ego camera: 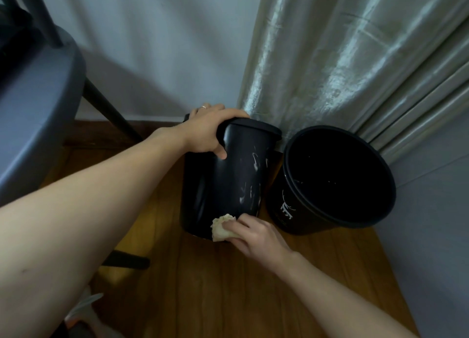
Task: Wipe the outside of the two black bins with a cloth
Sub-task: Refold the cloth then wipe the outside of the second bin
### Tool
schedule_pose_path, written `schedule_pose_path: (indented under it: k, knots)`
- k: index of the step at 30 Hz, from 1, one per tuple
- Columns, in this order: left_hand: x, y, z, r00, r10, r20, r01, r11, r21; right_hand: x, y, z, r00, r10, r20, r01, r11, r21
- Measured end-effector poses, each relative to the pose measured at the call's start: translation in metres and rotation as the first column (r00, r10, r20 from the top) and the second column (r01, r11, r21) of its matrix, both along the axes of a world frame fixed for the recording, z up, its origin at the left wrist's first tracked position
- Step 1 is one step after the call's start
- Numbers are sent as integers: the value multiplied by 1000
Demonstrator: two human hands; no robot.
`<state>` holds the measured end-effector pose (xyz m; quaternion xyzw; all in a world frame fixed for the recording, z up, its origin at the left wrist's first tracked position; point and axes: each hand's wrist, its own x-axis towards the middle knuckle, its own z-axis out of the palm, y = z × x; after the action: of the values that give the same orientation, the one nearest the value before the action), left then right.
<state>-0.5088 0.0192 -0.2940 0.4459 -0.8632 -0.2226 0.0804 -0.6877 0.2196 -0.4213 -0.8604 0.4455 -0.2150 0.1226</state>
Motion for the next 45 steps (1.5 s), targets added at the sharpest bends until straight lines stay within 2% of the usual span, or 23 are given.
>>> schedule_pose_path:
  k: [6,9,14,18,20,23,25,27,30,32,34,36,40,42,45]
  knots:
    - [-8,1,3,998,18,61,-18,1000,4,-4,6,-6,998,49,-46,-51,998,-32]
    - [-7,2,1,992,-19,127,24,999,-33,-2,6,-8,997,67,-46,-69,997,-29]
    - [0,-2,3,995,-35,95,38,999,-35,-1,-4,-7,988,128,-83,-129,991,-16]
    - [1,-2,3,994,-36,101,41,998,-51,-1,-19,5,986,141,-85,-148,986,-77]
    - [2,-1,2,994,-27,108,33,998,-60,0,-32,16,994,82,-77,-91,988,-128]
    - [3,-1,-1,993,-9,118,18,997,-75,2,-52,32,992,-127,21,129,981,-147]
    - [3,0,-1,993,-9,119,19,996,-82,4,-57,37,978,-199,57,205,968,-145]
    - [3,0,-2,993,-16,115,26,996,-85,5,-51,35,987,-160,25,162,975,-154]
    - [2,0,-4,994,-24,111,33,996,-87,-1,-33,22,997,24,-79,-33,992,-121]
    - [3,-1,-4,993,-23,113,33,996,-85,-5,-30,19,987,94,-131,-107,989,-98]
    - [3,-1,-4,993,-18,117,28,996,-85,-5,-40,27,992,40,-121,-54,992,-115]
    - [2,-1,-4,992,-20,121,31,996,-89,-2,-57,41,995,-96,-41,89,984,-155]
    - [1,2,-4,992,-36,124,48,994,-103,4,-81,64,943,-325,77,334,928,-164]
    - [1,3,-4,991,-40,130,54,993,-106,5,-78,62,946,-317,74,325,932,-160]
    - [1,4,-2,991,-40,131,54,993,-103,1,-63,52,981,-194,19,195,970,-142]
